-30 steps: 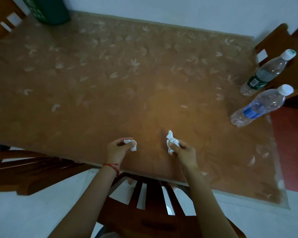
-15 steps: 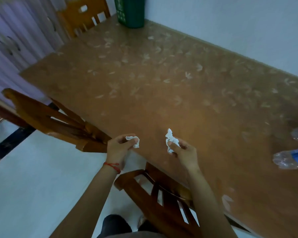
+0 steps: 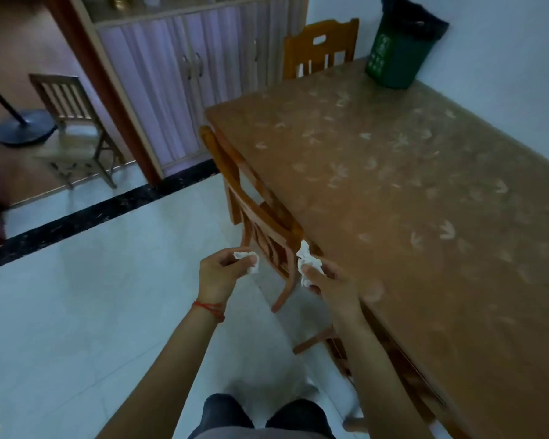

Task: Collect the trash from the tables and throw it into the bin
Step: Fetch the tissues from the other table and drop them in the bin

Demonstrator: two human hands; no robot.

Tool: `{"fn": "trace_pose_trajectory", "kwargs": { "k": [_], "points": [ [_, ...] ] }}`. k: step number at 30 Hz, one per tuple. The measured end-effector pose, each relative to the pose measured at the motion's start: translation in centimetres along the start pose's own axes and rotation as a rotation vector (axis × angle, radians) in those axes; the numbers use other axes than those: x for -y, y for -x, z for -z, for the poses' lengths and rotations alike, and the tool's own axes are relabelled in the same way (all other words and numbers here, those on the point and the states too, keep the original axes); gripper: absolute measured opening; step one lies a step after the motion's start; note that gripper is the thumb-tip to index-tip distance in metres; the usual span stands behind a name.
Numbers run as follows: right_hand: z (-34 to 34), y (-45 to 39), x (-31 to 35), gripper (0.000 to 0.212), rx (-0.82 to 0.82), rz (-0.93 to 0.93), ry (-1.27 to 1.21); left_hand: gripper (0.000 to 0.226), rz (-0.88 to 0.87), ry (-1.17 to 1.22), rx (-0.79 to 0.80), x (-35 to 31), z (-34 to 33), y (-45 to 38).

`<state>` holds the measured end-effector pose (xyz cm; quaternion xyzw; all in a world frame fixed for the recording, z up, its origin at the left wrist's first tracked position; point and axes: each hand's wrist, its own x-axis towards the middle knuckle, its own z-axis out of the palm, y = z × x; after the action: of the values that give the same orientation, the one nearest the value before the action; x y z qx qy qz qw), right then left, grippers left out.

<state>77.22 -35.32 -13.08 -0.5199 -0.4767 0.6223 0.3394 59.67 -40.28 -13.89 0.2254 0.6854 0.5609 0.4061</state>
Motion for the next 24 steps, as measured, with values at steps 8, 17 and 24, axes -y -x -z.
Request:
{"fn": "trace_pose_trajectory", "kwargs": {
  "k": [8,17,24],
  "points": [
    [-12.2,-0.7,-0.5,0.010,0.216,-0.018,0.144,0.022,0.046,0.098,-0.254,1.6,11.9,-0.2],
    [-20.2,-3.9,-0.7,0.018,0.455,-0.060,0.153,0.017,0.081,0.163,-0.489,3.0,19.0,-2.2],
    [-23.6,-10.6,1.8,0.009,0.480,-0.078,0.136,0.012,0.062,0.181,-0.557,0.5,19.7,-9.1]
  ]
}}
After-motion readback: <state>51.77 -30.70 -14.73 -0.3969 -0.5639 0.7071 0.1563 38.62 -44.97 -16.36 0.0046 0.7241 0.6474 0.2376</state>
